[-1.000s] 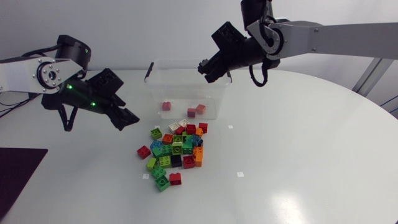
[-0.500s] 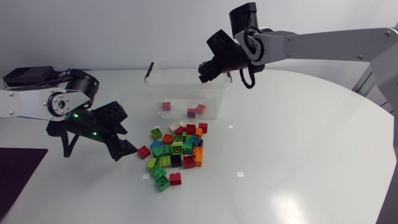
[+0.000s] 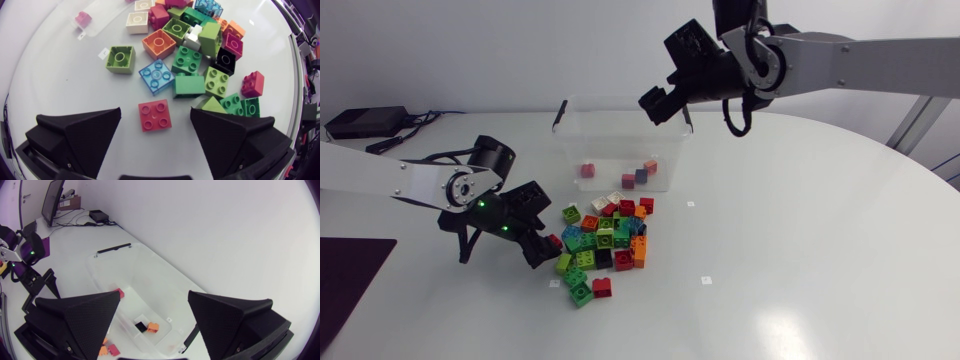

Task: Place the duplo bricks in the container

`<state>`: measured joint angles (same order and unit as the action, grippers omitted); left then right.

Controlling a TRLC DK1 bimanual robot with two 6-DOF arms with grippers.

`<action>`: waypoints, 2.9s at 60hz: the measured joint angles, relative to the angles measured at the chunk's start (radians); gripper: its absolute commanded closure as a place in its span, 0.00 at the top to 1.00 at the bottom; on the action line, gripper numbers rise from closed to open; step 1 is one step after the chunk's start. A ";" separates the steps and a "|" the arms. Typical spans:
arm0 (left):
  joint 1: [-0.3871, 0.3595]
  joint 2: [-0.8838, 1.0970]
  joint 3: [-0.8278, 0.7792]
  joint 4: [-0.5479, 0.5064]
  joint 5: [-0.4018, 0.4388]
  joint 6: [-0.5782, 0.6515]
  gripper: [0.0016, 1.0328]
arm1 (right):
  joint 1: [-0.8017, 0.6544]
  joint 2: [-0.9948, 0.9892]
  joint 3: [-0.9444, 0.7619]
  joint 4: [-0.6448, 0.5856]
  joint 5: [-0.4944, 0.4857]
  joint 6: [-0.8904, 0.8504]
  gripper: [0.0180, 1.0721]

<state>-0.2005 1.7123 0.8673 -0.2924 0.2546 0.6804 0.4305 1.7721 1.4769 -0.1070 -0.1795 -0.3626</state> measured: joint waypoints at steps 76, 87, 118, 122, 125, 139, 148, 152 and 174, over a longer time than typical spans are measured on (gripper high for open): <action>0.013 -0.219 -0.013 -0.126 -0.064 -0.026 0.25 | 0.451 0.006 -0.359 -0.396 -0.016 -0.237 0.78; 0.026 -0.268 0.049 -0.145 -0.027 -0.027 0.25 | 0.484 0.081 -0.299 -0.426 0.034 -0.242 0.75; 0.066 -0.256 0.302 -0.129 0.098 -0.124 0.25 | 0.498 0.245 -0.141 -0.501 0.053 -0.275 0.40; 0.064 -0.220 0.346 -0.115 0.105 -0.140 0.25 | 0.497 0.254 -0.140 -0.501 0.050 -0.275 0.24; 0.059 -0.188 0.376 -0.095 0.108 -0.161 0.25 | 0.497 0.256 -0.140 -0.501 0.046 -0.275 0.23; 0.021 -0.074 0.475 -0.029 0.108 -0.218 0.25 | 0.462 0.227 -0.159 -0.504 0.027 -0.275 0.23; -0.009 0.013 0.554 0.000 0.108 -0.256 0.26 | 0.414 0.134 -0.183 -0.516 0.020 -0.275 0.23; -0.021 0.049 0.590 0.006 0.108 -0.266 0.26 | 0.394 0.096 -0.188 -0.518 0.018 -0.275 0.23; -0.056 0.241 0.816 0.006 0.080 -0.307 0.74 | 0.271 -0.027 -0.196 -0.518 -0.008 -0.274 0.23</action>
<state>-0.2569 1.9537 1.6829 -0.2859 0.3347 0.3729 0.7017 1.7451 1.2808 -0.6247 -0.1875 -0.6369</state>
